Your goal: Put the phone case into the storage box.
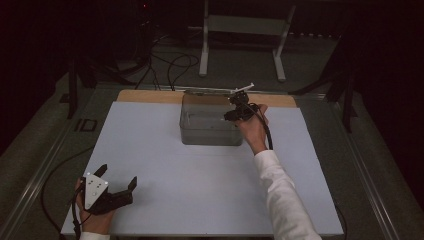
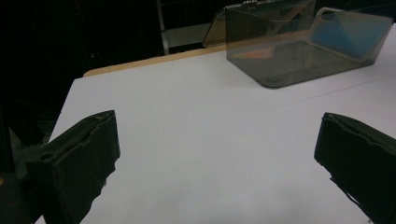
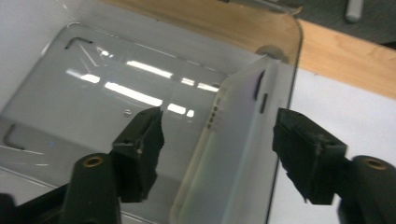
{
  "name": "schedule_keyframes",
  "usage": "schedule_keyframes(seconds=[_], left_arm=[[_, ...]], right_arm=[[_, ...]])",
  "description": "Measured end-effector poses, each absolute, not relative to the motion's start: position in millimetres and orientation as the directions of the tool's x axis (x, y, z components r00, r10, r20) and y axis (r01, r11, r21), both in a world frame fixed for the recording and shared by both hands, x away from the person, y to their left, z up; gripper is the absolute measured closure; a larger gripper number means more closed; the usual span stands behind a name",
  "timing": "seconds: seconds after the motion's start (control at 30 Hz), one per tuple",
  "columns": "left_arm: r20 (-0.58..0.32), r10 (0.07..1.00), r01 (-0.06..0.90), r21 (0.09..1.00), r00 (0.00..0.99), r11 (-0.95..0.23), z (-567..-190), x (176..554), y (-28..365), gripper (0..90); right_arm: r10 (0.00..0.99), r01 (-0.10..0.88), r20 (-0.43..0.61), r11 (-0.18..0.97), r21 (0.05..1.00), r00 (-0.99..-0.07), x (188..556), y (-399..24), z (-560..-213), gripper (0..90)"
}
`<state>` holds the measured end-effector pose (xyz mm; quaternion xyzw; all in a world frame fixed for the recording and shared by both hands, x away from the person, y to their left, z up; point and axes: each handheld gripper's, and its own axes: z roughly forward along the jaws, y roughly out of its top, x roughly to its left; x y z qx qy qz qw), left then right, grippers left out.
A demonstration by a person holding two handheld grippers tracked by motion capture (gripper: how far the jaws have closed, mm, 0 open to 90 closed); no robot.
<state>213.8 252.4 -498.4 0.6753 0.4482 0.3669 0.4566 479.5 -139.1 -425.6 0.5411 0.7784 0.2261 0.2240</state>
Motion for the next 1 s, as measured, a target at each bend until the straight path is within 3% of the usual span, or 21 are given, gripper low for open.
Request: schedule_keyframes(seconds=[0.13, 0.33, 1.0], left_arm=[[0.086, 0.94, 0.27, 0.946, 0.331, -0.182, -498.5, 213.8, 251.9, 0.9], [0.088, 0.939, 0.272, 0.944, 0.333, -0.185, -498.9, 214.6, 251.3, 0.8], [0.088, 0.935, 0.275, 0.943, 0.343, -0.19, -499.2, 215.9, 249.7, 0.7]], right_arm=[[0.941, 0.706, -0.16, 0.331, 0.627, -0.299, 474.1, -139.8, -423.4, 23.1], [0.935, 0.672, -0.139, 0.332, 0.662, -0.325, 467.8, -147.0, -422.9, 14.4], [0.921, 0.547, -0.038, 0.263, 0.795, -0.387, 415.4, -171.0, -421.0, 11.7]])
